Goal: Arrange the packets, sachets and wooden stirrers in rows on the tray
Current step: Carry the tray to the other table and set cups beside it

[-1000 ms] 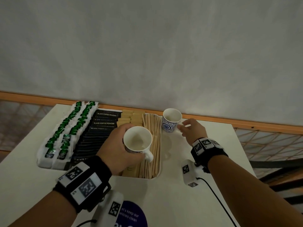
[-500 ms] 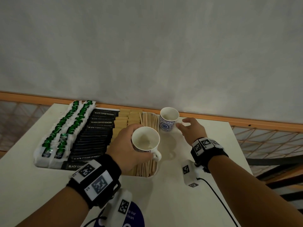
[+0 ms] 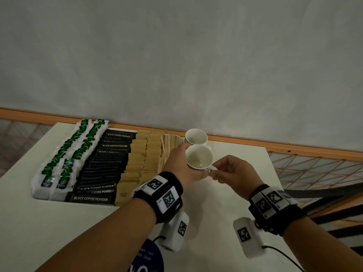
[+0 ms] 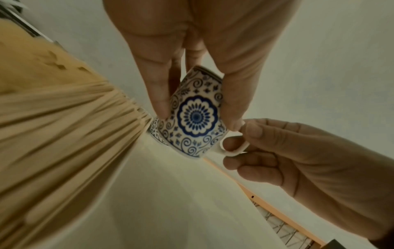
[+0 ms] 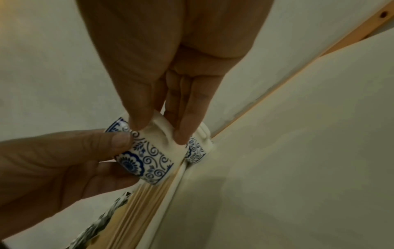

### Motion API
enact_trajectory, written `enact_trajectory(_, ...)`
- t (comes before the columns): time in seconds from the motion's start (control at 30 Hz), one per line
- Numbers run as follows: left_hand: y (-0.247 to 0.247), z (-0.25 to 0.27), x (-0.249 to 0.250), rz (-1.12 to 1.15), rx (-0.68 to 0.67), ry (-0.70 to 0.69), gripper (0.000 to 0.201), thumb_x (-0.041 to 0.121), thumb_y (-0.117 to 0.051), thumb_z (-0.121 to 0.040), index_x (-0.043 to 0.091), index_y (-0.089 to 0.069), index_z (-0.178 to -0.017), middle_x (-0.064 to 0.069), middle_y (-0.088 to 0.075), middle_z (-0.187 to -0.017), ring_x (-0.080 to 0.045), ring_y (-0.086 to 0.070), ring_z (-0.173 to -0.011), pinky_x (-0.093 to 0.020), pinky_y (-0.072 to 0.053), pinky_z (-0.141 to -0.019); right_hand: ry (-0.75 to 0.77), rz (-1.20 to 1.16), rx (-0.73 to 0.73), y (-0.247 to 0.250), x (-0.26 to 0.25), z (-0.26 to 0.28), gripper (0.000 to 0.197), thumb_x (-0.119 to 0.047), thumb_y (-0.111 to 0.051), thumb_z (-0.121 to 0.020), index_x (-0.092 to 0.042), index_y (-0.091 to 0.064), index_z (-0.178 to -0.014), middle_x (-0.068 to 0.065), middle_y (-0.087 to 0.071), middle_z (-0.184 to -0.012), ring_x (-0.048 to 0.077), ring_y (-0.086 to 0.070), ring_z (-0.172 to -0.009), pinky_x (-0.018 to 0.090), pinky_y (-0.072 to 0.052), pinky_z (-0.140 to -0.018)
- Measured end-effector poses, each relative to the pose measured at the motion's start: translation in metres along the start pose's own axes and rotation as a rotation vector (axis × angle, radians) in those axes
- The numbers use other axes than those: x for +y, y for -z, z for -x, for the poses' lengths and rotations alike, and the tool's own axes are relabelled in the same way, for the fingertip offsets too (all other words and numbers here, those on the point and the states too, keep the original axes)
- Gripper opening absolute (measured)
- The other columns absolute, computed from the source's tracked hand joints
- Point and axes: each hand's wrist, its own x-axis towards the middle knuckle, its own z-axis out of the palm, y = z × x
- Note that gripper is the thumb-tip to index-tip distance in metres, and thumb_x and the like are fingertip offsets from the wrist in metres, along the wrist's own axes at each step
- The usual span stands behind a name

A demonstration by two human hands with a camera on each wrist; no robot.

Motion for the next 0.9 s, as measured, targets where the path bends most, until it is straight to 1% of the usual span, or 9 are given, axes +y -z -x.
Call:
enact_trajectory(0.07, -0.010, -0.010, -0.006, -0.052, -0.022, -0.015, 0.070, 0.034, -0.088, -0.058, 0.029, -0.052, -0.118, 0.012, -0.061, -0.108, -0.009, -0.060, -0.095, -0.027, -0.053, -0.078, -0.033, 0.012, 0.037, 0.001, 0.010, -0.004, 0.016, -0.016, -0.080, -0.074, -0.014, -0.066, -0.082, 0.005, -0.072, -0.074, 0.018, -0.067, -0.070, 0.032, -0.056, -0.071)
enact_trajectory(0.17, -0.019, -0.021, -0.017, -0.146, -0.054, 0.022, 0.073, 0.054, -0.081, -0.049, 0.039, -0.052, -0.114, 0.015, -0.062, -0.104, -0.010, -0.061, -0.092, -0.035, -0.056, -0.078, -0.084, 0.048, 0.049, -0.002, 0.020, -0.007, 0.014, -0.016, -0.078, -0.076, -0.014, -0.066, -0.082, 0.004, -0.073, -0.074, 0.023, -0.070, -0.076, 0.032, -0.058, -0.072)
enact_trajectory(0.23, -0.023, -0.027, -0.025, -0.222, -0.072, 0.053, 0.078, 0.064, -0.076, -0.040, 0.039, -0.053, -0.110, 0.014, -0.062, -0.102, -0.011, -0.062, -0.090, -0.037, -0.056, -0.077, -0.105, 0.051, 0.049, -0.005, 0.024, -0.009, 0.013, -0.016, -0.076, -0.076, -0.013, -0.065, -0.082, 0.005, -0.073, -0.075, 0.025, -0.070, -0.078, 0.034, -0.059, -0.072)
enact_trajectory(0.27, -0.024, -0.029, -0.028, -0.255, -0.076, 0.067, 0.079, 0.067, -0.075, -0.038, 0.037, -0.054, -0.108, 0.014, -0.062, -0.102, -0.012, -0.062, -0.090, -0.037, -0.057, -0.077, -0.114, 0.051, 0.047, -0.006, 0.026, -0.010, 0.013, -0.016, -0.076, -0.077, -0.013, -0.065, -0.082, 0.005, -0.073, -0.076, 0.026, -0.070, -0.078, 0.035, -0.059, -0.073)
enact_trajectory(0.4, -0.023, -0.032, -0.035, -0.321, -0.077, 0.092, 0.079, 0.063, -0.081, -0.040, 0.032, -0.056, -0.109, 0.010, -0.061, -0.107, -0.015, -0.061, -0.093, -0.038, -0.055, -0.080, -0.135, 0.071, 0.044, -0.012, 0.028, -0.014, 0.014, -0.019, -0.077, -0.075, -0.017, -0.065, -0.080, 0.001, -0.071, -0.073, 0.025, -0.070, -0.077, 0.038, -0.059, -0.075)
enact_trajectory(0.57, -0.015, -0.032, -0.036, -0.344, -0.079, 0.097, 0.078, 0.058, -0.083, -0.043, 0.032, -0.056, -0.112, 0.008, -0.060, -0.109, -0.016, -0.060, -0.095, -0.039, -0.055, -0.082, -0.141, 0.090, 0.040, -0.017, 0.025, -0.016, 0.016, -0.021, -0.078, -0.075, -0.018, -0.064, -0.081, 0.001, -0.071, -0.075, 0.020, -0.070, -0.076, 0.035, -0.059, -0.074)
enact_trajectory(0.8, -0.013, -0.029, -0.036, -0.327, -0.100, 0.091, 0.083, 0.066, -0.075, -0.036, 0.033, -0.056, -0.110, 0.008, -0.061, -0.107, -0.014, -0.061, -0.092, -0.039, -0.056, -0.080, -0.142, 0.109, 0.032, -0.018, 0.024, -0.017, 0.016, -0.023, -0.077, -0.076, -0.019, -0.063, -0.082, -0.001, -0.072, -0.075, 0.020, -0.070, -0.076, 0.036, -0.059, -0.076)
enact_trajectory(0.83, -0.012, -0.028, -0.034, -0.324, -0.098, 0.098, 0.082, 0.064, -0.077, -0.038, 0.033, -0.056, -0.111, 0.008, -0.061, -0.107, -0.015, -0.061, -0.093, -0.039, -0.056, -0.080, -0.139, 0.117, 0.030, -0.018, 0.024, -0.017, 0.016, -0.023, -0.077, -0.076, -0.020, -0.063, -0.083, -0.001, -0.072, -0.076, 0.020, -0.070, -0.076, 0.036, -0.059, -0.076)
enact_trajectory(0.9, -0.008, -0.023, -0.030, -0.285, -0.072, 0.112, 0.080, 0.053, -0.085, -0.044, 0.029, -0.054, -0.115, 0.007, -0.060, -0.111, -0.017, -0.059, -0.098, -0.039, -0.054, -0.085, -0.132, 0.133, 0.029, -0.017, 0.026, -0.017, 0.017, -0.027, -0.077, -0.075, -0.023, -0.063, -0.083, -0.002, -0.072, -0.078, 0.019, -0.070, -0.076, 0.035, -0.058, -0.076)
